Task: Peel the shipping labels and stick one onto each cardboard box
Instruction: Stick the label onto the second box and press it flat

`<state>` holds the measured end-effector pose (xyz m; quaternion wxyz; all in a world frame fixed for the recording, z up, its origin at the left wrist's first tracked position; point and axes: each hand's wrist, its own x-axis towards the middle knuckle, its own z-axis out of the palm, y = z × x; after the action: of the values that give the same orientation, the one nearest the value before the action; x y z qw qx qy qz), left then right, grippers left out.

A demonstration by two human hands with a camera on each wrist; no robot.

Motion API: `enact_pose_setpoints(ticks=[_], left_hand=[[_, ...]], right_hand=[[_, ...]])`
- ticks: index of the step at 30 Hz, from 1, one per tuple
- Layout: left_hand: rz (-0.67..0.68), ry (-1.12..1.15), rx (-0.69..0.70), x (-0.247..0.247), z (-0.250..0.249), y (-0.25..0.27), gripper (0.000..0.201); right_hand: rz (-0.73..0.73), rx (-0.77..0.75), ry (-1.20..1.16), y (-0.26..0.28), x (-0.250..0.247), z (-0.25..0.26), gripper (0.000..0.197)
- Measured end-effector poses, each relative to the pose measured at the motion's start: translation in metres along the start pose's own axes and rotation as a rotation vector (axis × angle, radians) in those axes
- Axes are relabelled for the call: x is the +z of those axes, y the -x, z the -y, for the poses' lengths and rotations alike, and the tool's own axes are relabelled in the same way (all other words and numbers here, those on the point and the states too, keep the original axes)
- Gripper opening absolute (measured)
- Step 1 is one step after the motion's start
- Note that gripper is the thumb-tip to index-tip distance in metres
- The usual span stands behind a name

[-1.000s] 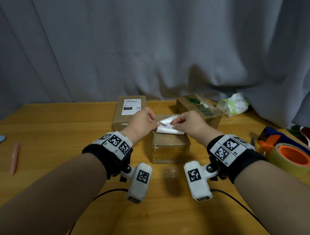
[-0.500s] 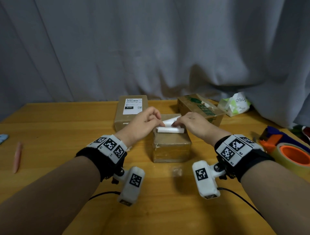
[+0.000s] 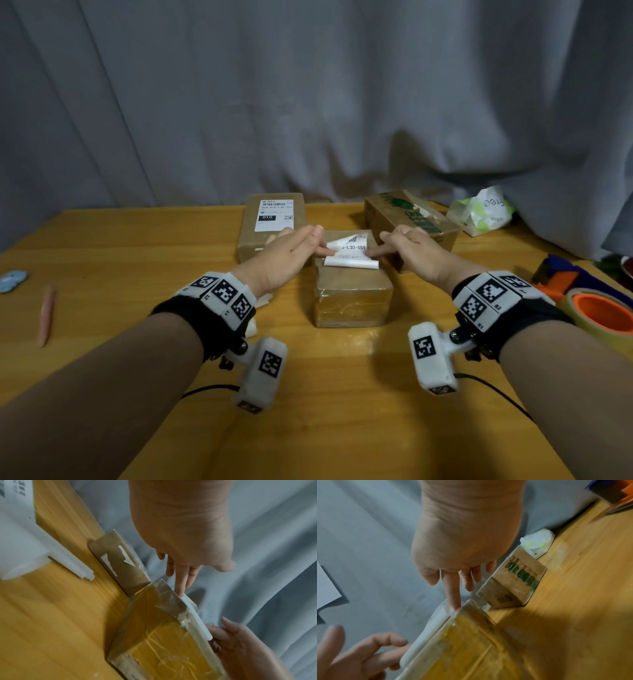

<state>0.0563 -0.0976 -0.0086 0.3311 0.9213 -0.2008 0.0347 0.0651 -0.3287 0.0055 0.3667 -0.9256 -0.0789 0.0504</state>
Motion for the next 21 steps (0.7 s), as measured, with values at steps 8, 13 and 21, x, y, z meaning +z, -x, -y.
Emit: enact_pose_setpoints(ticks=[8, 13, 21], left_hand=[[0.001, 0.01, -0.019, -0.004, 0.006, -0.001, 0.064], [0.052, -0.048, -0.018, -0.005, 0.003, -0.002, 0.055], [0.046, -0.056, -0.022, 0.0, 0.01, -0.006, 0.048]], right_hand=[[0.065, -0.028, 0.102, -0.006, 0.003, 0.001, 0.04], [0.083, -0.082, -0.023, -0.007, 0.006, 0.013, 0.038], [0.167, -0.218, -0.086, -0.007, 0.021, 0.03, 0.036]])
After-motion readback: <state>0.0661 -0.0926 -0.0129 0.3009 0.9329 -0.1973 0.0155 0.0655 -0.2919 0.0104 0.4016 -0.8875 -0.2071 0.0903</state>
